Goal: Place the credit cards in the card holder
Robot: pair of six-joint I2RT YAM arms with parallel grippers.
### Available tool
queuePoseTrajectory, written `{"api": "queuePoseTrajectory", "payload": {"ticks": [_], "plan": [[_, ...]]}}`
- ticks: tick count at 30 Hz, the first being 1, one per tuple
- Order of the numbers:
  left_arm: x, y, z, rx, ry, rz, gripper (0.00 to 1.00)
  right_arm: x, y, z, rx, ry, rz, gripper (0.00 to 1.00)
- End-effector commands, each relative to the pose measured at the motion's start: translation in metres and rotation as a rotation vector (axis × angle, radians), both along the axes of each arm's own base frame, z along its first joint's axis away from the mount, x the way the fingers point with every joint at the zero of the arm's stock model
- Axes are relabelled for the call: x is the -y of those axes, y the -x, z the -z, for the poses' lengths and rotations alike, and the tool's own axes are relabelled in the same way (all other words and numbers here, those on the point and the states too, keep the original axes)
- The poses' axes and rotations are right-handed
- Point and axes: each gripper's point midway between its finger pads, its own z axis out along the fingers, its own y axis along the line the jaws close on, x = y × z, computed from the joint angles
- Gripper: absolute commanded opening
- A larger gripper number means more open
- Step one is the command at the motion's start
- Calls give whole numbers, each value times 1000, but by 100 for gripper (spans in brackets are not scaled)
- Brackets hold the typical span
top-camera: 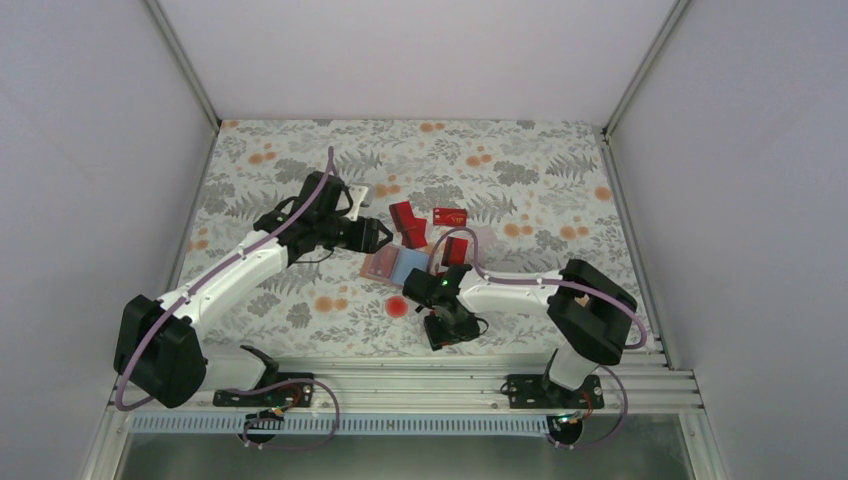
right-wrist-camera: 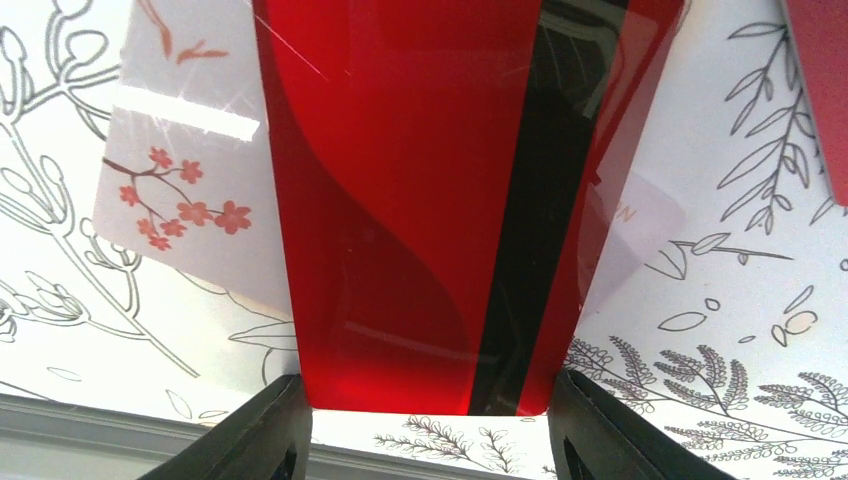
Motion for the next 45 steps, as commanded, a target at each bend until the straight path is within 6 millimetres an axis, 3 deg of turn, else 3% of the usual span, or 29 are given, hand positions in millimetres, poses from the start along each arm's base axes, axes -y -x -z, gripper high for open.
{"api": "queuePoseTrajectory", "payload": {"ticks": [1, 30, 36, 45], "plan": [[1, 3, -2, 19, 0, 23, 59, 24, 14, 33, -18, 117, -14, 57], [6, 1, -15, 29, 33, 24, 59, 3, -15, -44, 124, 49, -15, 53], [9, -1, -35, -22, 68, -11, 59, -13, -32, -76, 197, 1, -6, 53], [16, -5, -93, -85, 299, -32, 60, -57, -70, -142, 326, -146, 42, 53]]}}
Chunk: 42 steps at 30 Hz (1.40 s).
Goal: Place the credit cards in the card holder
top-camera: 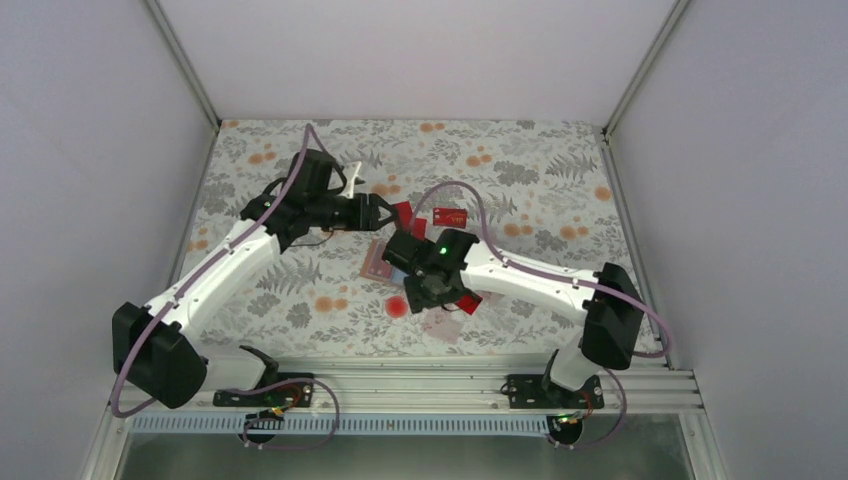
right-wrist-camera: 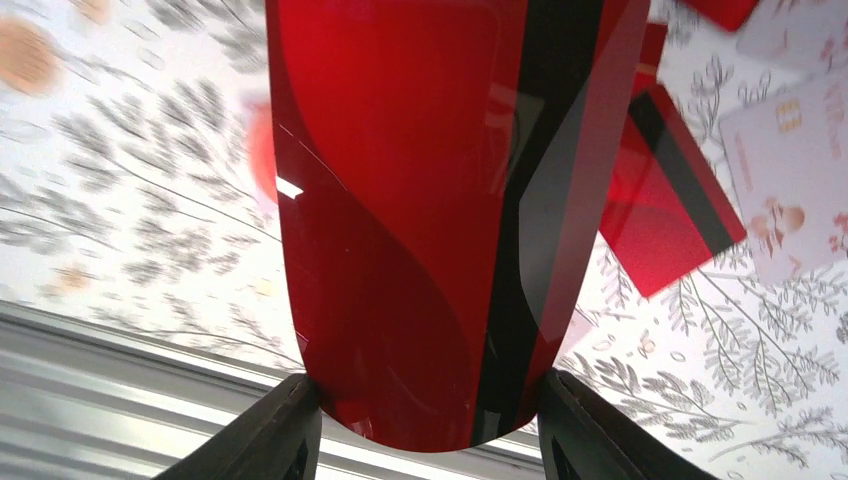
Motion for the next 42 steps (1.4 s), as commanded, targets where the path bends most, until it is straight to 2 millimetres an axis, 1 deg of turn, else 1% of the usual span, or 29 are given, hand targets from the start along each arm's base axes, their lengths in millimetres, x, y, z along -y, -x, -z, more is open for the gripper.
{"api": "queuePoseTrajectory", "payload": {"ticks": [1, 5, 7, 9, 15, 19, 23, 28, 33, 42], "plan": [[0, 1, -36, -43, 158, -3, 61, -14, -21, -42, 90, -73, 42, 53], [-6, -3, -55, -28, 206, -6, 66, -28, -35, -69, 127, -138, 57, 53], [-9, -4, -63, -24, 228, -11, 70, -32, -41, -81, 144, -173, 69, 53], [-12, -4, -70, -26, 250, -18, 72, -35, -48, -93, 162, -208, 82, 53], [-14, -1, -87, -20, 318, -1, 71, -41, -65, -123, 204, -303, 113, 53], [-13, 1, -97, -12, 353, 22, 69, -46, -74, -146, 226, -366, 124, 53], [-12, 3, -97, -11, 349, 43, 66, -49, -81, -163, 252, -407, 125, 53], [-8, 7, -99, -1, 362, 95, 61, -52, -85, -172, 263, -427, 118, 52], [-8, 9, -92, -7, 343, 111, 55, -56, -89, -181, 278, -451, 112, 52], [-3, 7, -83, -22, 358, 124, 45, -65, -91, -186, 277, -482, 87, 52]]}}
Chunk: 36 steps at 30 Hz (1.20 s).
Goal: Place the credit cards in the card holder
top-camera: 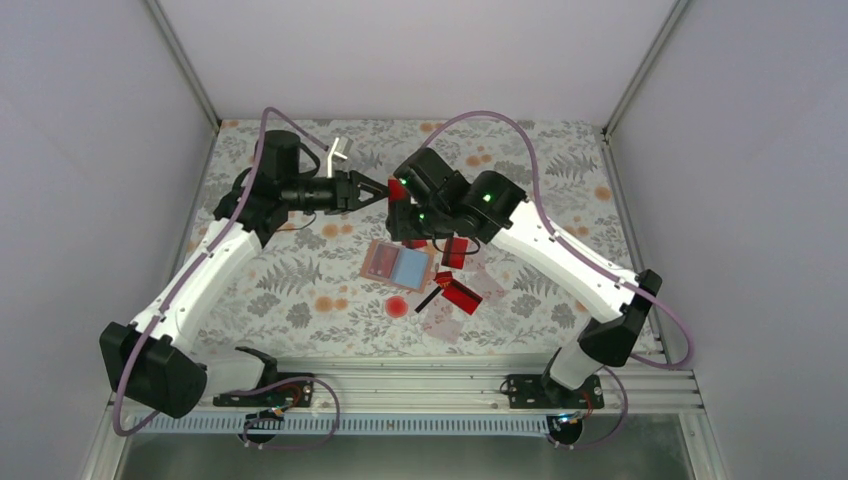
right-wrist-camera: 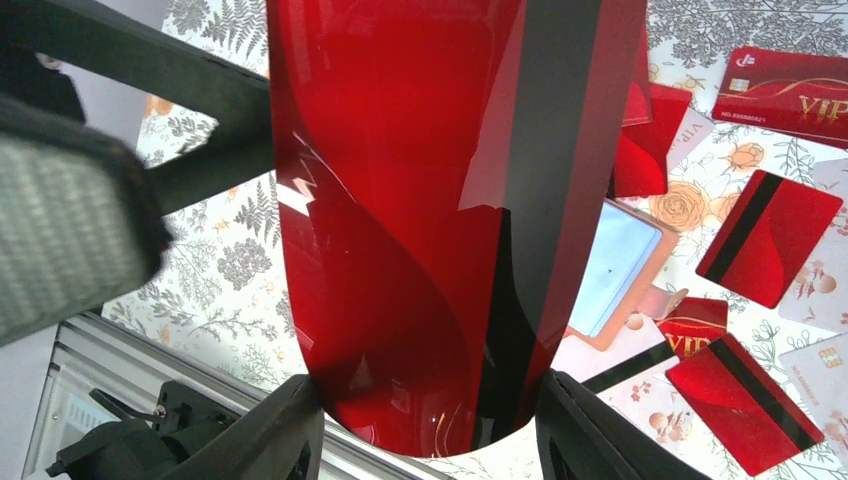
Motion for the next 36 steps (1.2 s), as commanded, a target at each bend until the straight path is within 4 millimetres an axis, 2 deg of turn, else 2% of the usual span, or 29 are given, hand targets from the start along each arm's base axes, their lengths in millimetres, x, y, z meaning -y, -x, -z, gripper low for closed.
{"api": "queuePoseTrajectory", "payload": {"ticks": [1, 12, 19, 22, 24, 26, 28, 33, 36], "plan": [[5, -2, 1, 13, 18, 28, 43, -8, -7, -10, 22, -33, -6, 52], [13, -1, 9, 0, 7, 54, 31, -12, -11, -15, 31, -38, -18, 52], [15, -2, 12, -4, 2, 56, 6, -12, -14, -18, 40, -43, -14, 52], [15, -6, 10, 5, 0, 47, 2, -12, -16, -17, 44, -39, -15, 53], [16, -8, 7, 11, -1, 45, 2, -10, -16, -15, 44, -29, -20, 64], [15, -12, 7, 11, -14, 38, 2, -7, -17, -11, 43, -11, -21, 88], [13, -18, 11, 6, -42, 29, 2, 0, -18, -2, 35, 11, -21, 99], [-3, -32, 33, 11, -146, 9, 2, 25, -22, 16, 14, -19, -30, 99], [-11, -38, 66, 11, -247, 13, 2, 32, -18, 34, -26, -77, -63, 99]]}}
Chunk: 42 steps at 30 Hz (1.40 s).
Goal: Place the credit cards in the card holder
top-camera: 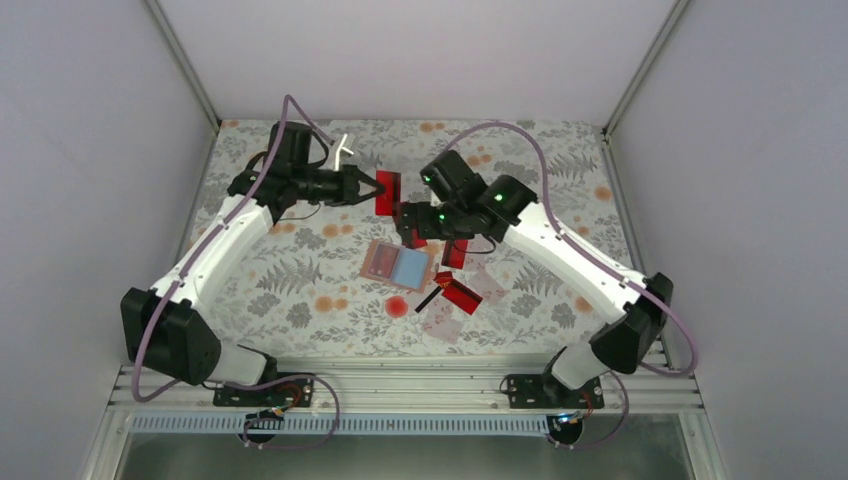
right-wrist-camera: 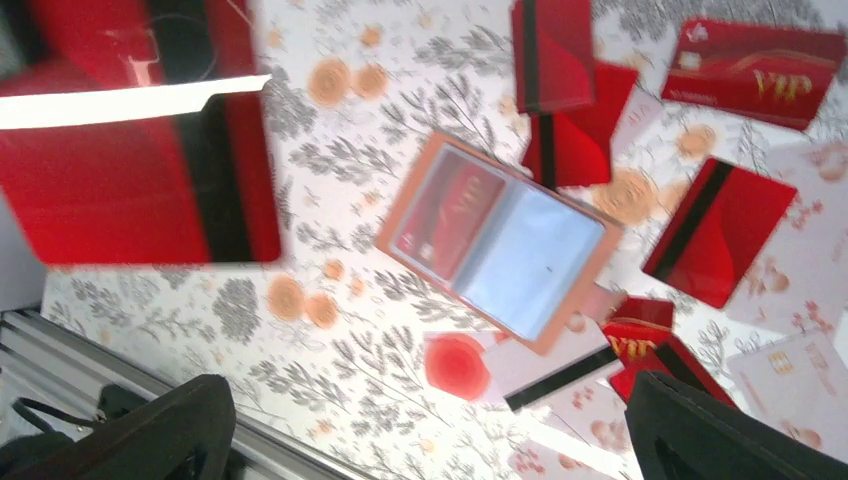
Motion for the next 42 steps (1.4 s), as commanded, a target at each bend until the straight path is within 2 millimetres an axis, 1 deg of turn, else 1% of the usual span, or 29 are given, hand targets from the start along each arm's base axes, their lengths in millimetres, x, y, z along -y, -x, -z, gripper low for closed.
{"api": "queuePoseTrajectory", "payload": {"ticks": [1, 4, 6, 7, 8, 10, 13, 14, 19, 24, 27, 29, 30, 31, 35, 37, 42], "plan": [[-14, -6, 49, 4, -165, 16, 2, 9, 3, 9, -12, -112, -56, 99], [-14, -6, 77, 1, -192, 50, 3, 18, 5, 33, -46, -133, -57, 99], [-11, -4, 95, -16, -185, 80, 2, 23, 5, 48, -65, -157, -55, 97], [-11, -4, 102, -18, -187, 86, 2, 28, 6, 61, -88, -159, -48, 93], [-11, -5, 111, -25, -193, 88, 2, 29, 6, 68, -104, -174, -51, 88], [-12, -7, 131, -50, -215, 88, 2, 27, 5, 78, -129, -197, -69, 80], [-13, -11, 153, -89, -246, 93, 2, 21, 1, 87, -135, -204, -102, 71], [-14, -13, 160, -95, -262, 91, 2, 19, 0, 90, -139, -201, -113, 70], [-15, -18, 189, -133, -313, 111, 2, 8, -8, 111, -160, -203, -162, 68], [-15, -16, 205, -156, -317, 135, 2, 0, -10, 133, -203, -242, -187, 63], [-10, -12, 210, -170, -284, 157, 2, -2, -12, 144, -218, -248, -201, 60], [-7, -12, 214, -184, -264, 169, 2, 0, -14, 151, -223, -241, -194, 59], [-7, -12, 216, -188, -265, 173, 2, 2, -14, 162, -243, -227, -184, 57], [-7, -13, 219, -191, -271, 173, 2, 5, -14, 169, -255, -219, -175, 56], [-5, -12, 227, -200, -268, 191, 2, 15, -15, 189, -293, -198, -140, 52], [-5, -11, 230, -204, -260, 196, 2, 18, -16, 194, -300, -191, -134, 50], [0, -11, 231, -211, -223, 206, 2, 24, -10, 210, -326, -174, -133, 49]]}}
